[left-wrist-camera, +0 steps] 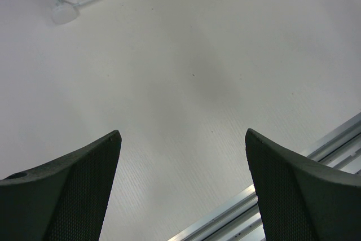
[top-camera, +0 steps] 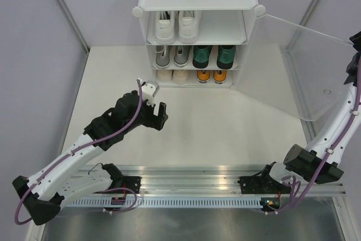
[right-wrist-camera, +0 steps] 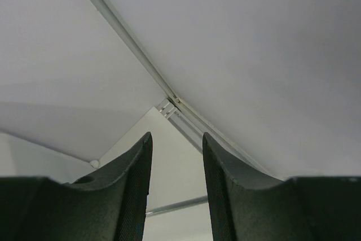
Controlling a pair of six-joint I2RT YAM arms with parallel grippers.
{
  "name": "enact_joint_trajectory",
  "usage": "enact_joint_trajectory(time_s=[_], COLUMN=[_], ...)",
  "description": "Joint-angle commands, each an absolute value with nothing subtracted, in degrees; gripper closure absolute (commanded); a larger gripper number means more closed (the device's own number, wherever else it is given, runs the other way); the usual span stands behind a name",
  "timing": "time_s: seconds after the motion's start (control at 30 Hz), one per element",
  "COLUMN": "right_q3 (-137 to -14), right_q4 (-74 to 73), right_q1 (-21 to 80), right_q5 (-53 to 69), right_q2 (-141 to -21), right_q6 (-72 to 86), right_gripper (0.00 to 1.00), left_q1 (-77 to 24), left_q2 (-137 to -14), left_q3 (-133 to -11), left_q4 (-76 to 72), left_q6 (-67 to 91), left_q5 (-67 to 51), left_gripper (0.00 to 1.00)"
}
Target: Place and organize the shoes in the shoe cabinet
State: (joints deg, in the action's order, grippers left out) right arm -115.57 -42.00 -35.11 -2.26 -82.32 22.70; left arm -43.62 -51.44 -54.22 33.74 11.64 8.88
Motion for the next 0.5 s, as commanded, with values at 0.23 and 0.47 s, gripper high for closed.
enact_joint_trajectory(time_s=[0.23,0.47], right_q3=[-110.30,-111.71], right_q4=[-46.50,-45.97], right_q1=[-35.16,-35.24], right_q5=[6.06,14.59], right_q2=[-77.35,-73.75], right_q6=[22.85,23.38], right_gripper=[0.53,0.48], left_q1=[-43.68,-43.68], left_q2=[-51.06,-50.98], left_q3=[-54.31,-54.14], left_q4=[32.61,32.52], left_q6=[10.99,10.99], left_q5=[8.70,8.88], left_gripper=[0.07,0.07])
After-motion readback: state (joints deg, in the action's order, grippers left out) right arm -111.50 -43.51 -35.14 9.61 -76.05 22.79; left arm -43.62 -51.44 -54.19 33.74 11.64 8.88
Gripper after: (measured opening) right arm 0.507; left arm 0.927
